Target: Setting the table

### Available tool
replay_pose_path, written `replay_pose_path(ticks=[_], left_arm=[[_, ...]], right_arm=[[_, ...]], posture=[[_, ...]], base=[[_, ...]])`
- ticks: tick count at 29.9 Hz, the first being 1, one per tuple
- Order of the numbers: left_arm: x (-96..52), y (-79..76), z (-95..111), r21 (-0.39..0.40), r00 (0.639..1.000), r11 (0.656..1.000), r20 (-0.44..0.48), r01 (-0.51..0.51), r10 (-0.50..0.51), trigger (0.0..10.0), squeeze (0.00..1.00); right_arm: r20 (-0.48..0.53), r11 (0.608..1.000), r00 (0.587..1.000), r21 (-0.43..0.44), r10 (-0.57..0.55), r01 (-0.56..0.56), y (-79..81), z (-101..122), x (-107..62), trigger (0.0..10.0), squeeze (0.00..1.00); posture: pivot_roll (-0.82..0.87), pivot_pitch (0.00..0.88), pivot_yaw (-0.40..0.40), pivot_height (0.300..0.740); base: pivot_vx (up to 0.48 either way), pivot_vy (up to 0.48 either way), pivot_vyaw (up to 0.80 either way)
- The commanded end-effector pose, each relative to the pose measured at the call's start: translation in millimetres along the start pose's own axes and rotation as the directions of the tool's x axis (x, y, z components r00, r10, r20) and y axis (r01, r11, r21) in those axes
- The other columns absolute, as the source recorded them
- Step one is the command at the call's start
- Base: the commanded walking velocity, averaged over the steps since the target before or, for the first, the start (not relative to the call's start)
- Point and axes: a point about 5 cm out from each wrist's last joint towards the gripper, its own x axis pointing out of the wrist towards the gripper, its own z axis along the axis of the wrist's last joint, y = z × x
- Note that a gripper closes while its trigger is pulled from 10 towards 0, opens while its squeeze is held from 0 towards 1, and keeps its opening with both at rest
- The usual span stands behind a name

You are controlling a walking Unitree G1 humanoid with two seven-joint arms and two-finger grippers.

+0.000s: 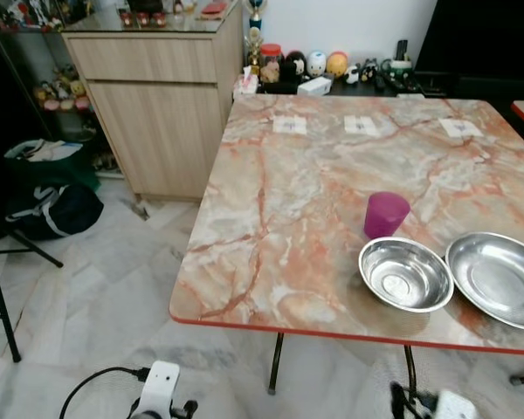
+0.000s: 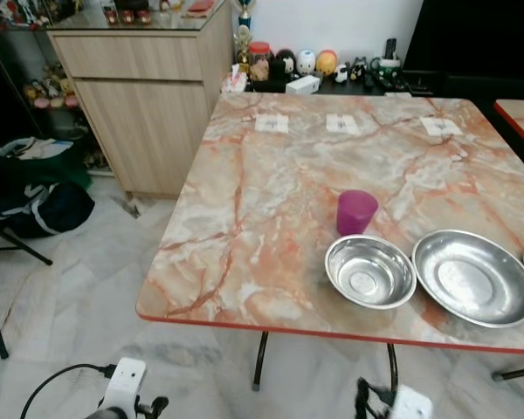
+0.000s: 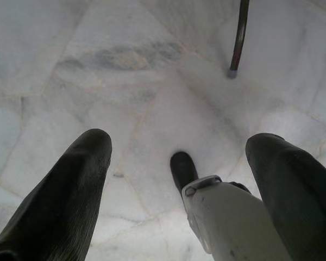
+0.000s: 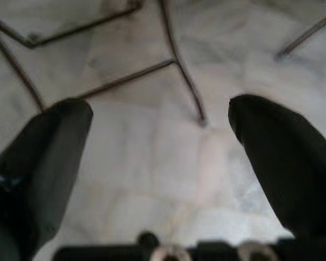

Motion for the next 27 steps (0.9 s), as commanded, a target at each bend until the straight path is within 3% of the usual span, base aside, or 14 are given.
replay_pose_path(ticks=[1, 5, 9, 14, 15, 18, 21, 25, 27], left_arm=[[-0.8, -0.9, -5, 0.005, 1.0, 1.0, -0.021, 0.002, -0.002, 10.0, 0.0], [-0.8, -0.2, -5, 0.005, 1.0, 1.0, -0.02, 0.0, 0.0, 10.0, 0.0], [-0.9, 1.5, -4, 0.008, 1.0, 1.0, -0.02, -0.002, 0.002, 10.0, 0.0], [-1.1, 2.3, -4, 0.012, 1.0, 1.0, -0.021, -0.002, 0.002, 10.0, 0.0], [-1.1, 2.3, -4, 0.012, 1.0, 1.0, -0.021, -0.002, 0.002, 10.0, 0.0], [-1.0, 2.6, -4, 0.009, 1.0, 1.0, -0.018, -0.004, 0.004, 10.0, 0.0], [-0.8, 2.5, -3, 0.01, 1.0, 1.0, -0.018, -0.004, 0.004, 10.0, 0.0], [0.3, -1.3, -1, 0.01, 1.0, 1.0, -0.013, 0.002, -0.002, 10.0, 0.0], [0.5, -1.8, -1, 0.009, 1.0, 1.0, -0.011, 0.002, -0.002, 10.0, 0.0]], right_arm=[[0.073, 1.0, 0.997, -0.016, -0.001, 0.002, -2.1, 6, -10.6, 10.0, 0.0], [0.134, 0.999, 0.991, -0.051, -0.009, 0.016, -5.4, 9, -30.6, 10.0, 0.0], [0.277, 0.991, 0.96, -0.115, -0.029, 0.063, -9.7, 36, -52.6, 10.0, 0.0], [0.419, 0.989, 0.907, -0.113, -0.039, 0.095, -11.6, 78, -56.6, 10.0, 0.0], [0.419, 0.989, 0.907, -0.113, -0.039, 0.095, -11.6, 78, -56.6, 10.0, 0.0], [0.471, 0.979, 0.881, -0.198, 0.046, 0.055, 2.2, 101, -60.7, 10.0, 0.0], [0.485, 0.982, 0.873, -0.179, 0.043, 0.051, 7.1, 110, -59.7, 10.0, 0.0], [0.552, 0.995, 0.832, -0.101, 0.043, 0.015, 27.7, 156, -23.3, 10.0, 0.0], [0.551, 0.996, 0.833, -0.092, 0.053, -0.002, 32.4, 163, -20.0, 10.0, 0.0]], posture=[[0.01, 0.0, -0.039, 0.74], [0.0, 0.0, -0.042, 0.74], [-0.01, 0.0, -0.037, 0.74], [-0.02, 0.0, -0.036, 0.74], [-0.02, 0.0, -0.036, 0.74], [-0.01, 0.0, -0.038, 0.74], [-0.01, 0.0, -0.037, 0.74], [-0.02, 0.0, -0.028, 0.74], [-0.01, 0.0, -0.029, 0.74]], base=[[0.0, 0.0, 0.0], [0.0, 0.0, 0.0], [0.0, 0.0, 0.0], [0.0, 0.0, 0.0], [0.0, 0.0, 0.0], [0.0, 0.0, 0.0], [0.0, 0.0, 0.0], [0.0, 0.0, 0.0], [0.0, 0.0, 0.0]])
